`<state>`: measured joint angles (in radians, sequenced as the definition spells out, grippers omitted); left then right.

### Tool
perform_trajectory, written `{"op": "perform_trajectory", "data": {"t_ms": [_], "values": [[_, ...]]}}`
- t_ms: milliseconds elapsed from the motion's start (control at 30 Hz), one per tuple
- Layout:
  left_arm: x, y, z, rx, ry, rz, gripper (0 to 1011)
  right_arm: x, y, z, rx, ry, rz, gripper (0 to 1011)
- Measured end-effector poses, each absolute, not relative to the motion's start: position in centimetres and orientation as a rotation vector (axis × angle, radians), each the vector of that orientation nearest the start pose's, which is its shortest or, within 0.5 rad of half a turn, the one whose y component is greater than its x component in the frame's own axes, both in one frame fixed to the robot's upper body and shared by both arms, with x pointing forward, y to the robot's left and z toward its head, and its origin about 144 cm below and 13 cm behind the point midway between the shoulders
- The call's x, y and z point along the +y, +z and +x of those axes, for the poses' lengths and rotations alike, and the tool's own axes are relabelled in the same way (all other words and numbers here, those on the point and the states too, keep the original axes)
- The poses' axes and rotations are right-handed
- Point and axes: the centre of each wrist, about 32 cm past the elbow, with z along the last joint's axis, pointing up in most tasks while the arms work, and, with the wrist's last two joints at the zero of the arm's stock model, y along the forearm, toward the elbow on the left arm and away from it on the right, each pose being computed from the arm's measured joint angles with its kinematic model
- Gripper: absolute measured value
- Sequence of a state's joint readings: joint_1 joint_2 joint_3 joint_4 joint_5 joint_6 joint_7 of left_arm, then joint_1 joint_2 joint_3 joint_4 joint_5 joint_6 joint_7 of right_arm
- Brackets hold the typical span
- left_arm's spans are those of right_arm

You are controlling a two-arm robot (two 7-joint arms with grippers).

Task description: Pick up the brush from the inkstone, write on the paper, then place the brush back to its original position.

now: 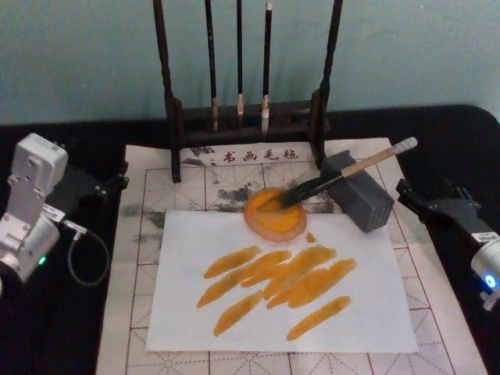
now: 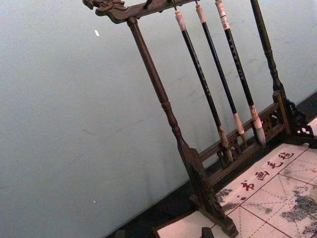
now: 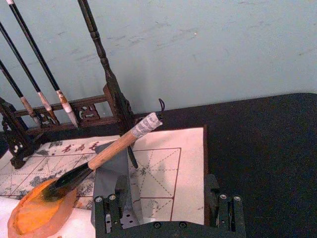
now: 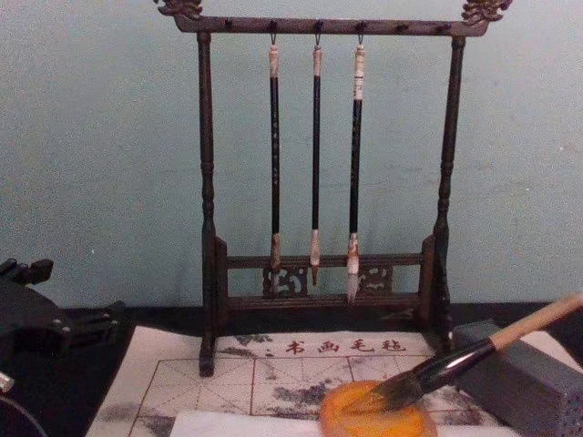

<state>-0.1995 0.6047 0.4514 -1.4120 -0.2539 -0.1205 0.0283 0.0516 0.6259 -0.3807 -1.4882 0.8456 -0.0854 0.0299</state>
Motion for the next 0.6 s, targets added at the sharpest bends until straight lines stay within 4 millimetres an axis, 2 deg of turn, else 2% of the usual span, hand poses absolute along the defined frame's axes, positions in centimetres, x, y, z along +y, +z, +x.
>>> {"op": "perform_trajectory", "data": {"t_ms": [600], "values": [[30.97,113.98,48.86,-0.285,1.248,0.304,1001,-31.98,112.34,45.11,0.292,-1.307,0.023,1000]]}}
